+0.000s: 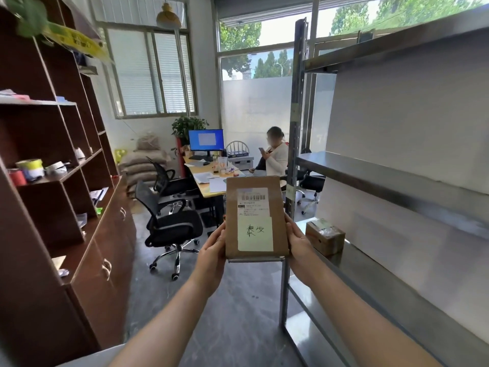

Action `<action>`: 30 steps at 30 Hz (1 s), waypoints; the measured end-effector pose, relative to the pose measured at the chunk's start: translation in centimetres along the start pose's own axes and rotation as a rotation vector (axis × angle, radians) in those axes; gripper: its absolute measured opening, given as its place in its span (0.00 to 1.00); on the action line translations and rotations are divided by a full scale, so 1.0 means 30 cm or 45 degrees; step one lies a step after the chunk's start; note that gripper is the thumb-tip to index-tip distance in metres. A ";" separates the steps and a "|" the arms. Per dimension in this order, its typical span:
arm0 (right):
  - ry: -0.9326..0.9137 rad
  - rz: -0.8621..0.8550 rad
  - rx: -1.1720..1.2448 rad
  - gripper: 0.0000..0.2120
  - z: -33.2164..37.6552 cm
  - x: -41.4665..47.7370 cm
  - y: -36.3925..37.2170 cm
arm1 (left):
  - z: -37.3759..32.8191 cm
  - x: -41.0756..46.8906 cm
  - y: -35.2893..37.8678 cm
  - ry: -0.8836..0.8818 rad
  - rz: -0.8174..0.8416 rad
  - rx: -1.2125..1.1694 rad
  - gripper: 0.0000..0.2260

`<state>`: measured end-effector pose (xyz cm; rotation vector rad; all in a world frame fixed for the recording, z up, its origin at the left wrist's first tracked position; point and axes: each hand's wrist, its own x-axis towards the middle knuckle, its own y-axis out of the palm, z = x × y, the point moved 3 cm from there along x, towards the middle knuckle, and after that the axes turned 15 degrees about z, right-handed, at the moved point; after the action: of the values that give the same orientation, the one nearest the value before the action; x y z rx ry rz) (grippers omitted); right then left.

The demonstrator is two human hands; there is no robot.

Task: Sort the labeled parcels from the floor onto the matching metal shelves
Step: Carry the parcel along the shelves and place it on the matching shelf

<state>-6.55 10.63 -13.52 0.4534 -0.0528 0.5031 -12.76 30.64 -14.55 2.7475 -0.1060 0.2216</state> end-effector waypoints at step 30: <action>0.202 0.210 -0.035 0.18 -0.289 0.715 0.196 | -0.068 0.374 -0.585 0.006 -0.300 -0.033 0.14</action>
<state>8.92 28.70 -15.53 0.3828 0.0560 0.6987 -0.17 47.14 -17.21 2.7034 0.2137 0.1601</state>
